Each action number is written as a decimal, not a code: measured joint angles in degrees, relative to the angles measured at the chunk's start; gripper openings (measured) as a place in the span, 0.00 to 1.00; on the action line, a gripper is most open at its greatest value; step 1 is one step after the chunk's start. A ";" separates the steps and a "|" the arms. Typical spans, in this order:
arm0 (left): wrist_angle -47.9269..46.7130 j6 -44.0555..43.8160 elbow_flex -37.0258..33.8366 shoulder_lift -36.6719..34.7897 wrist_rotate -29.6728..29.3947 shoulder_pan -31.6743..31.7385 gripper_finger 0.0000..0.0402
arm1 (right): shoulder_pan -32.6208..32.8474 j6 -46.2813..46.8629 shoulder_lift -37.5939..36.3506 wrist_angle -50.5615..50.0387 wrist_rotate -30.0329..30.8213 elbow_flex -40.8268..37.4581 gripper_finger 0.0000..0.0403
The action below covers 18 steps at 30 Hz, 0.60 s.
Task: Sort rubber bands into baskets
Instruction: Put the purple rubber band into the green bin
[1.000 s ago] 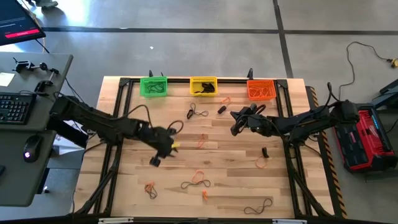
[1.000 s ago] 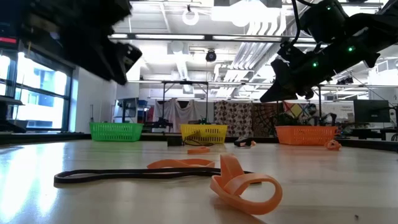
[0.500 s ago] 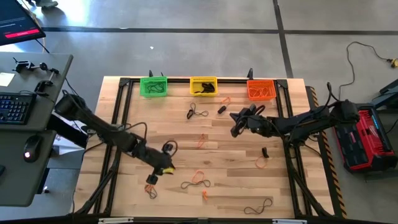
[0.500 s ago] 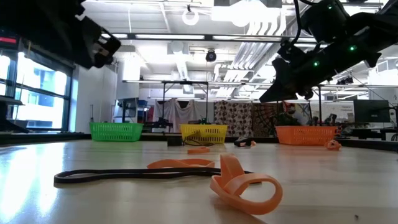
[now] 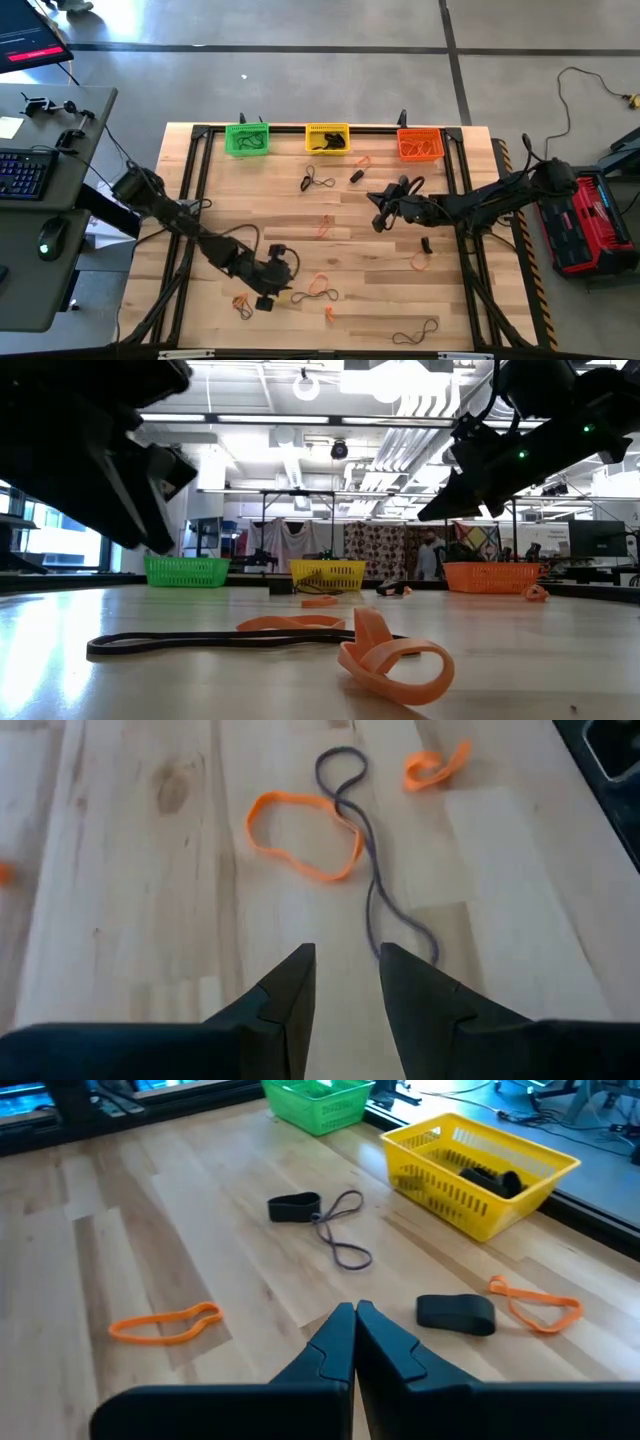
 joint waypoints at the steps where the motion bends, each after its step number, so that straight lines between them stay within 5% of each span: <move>1: -0.17 -0.30 1.10 1.31 -0.07 0.00 0.27 | 0.32 0.01 0.00 0.00 0.00 0.00 0.00; 18: -7.42 -4.97 11.38 11.89 -1.07 0.00 0.30 | 4.04 1.12 0.00 -0.02 0.01 0.00 0.00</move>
